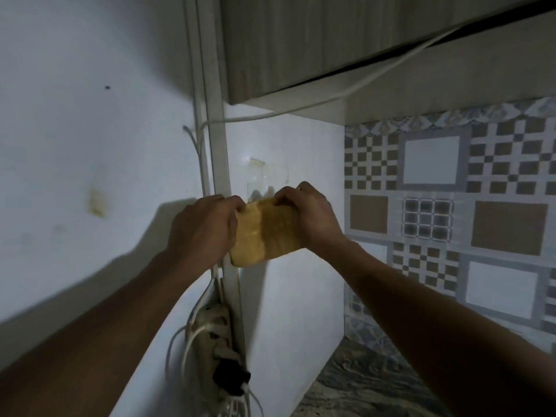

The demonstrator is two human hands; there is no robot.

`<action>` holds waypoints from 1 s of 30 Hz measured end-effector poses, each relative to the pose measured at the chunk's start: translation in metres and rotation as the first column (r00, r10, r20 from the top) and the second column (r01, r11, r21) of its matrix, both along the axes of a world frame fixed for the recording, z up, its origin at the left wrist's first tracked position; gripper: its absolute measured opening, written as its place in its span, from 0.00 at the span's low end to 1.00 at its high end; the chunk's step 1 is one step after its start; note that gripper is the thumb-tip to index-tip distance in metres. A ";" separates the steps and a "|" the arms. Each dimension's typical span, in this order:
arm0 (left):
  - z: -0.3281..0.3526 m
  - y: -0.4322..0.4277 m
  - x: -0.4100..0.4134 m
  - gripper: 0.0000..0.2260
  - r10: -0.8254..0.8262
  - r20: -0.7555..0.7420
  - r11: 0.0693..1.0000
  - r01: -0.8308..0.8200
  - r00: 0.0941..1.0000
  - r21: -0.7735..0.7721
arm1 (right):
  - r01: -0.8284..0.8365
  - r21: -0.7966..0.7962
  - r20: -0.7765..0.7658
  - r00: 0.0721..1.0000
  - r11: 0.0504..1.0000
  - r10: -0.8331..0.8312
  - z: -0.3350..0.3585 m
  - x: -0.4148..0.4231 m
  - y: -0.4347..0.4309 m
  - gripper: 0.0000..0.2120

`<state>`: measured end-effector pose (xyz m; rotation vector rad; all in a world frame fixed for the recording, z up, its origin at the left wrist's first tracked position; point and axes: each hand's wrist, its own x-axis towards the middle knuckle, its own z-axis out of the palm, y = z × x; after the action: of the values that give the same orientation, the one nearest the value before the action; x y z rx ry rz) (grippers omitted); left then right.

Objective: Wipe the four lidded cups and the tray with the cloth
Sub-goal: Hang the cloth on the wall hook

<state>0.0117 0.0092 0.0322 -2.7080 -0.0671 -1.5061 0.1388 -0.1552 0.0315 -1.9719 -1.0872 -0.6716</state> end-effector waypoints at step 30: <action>-0.122 -0.057 -0.022 0.38 0.031 -0.195 0.905 -0.110 0.980 -0.412 | -0.021 0.124 -0.775 0.623 0.992 0.110 -0.122 -0.016 -0.034 0.09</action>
<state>-0.0098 -0.0475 -0.0894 -3.1194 -0.5400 -1.3424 0.1229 -0.1896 -0.0910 -1.8113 -0.5417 0.2104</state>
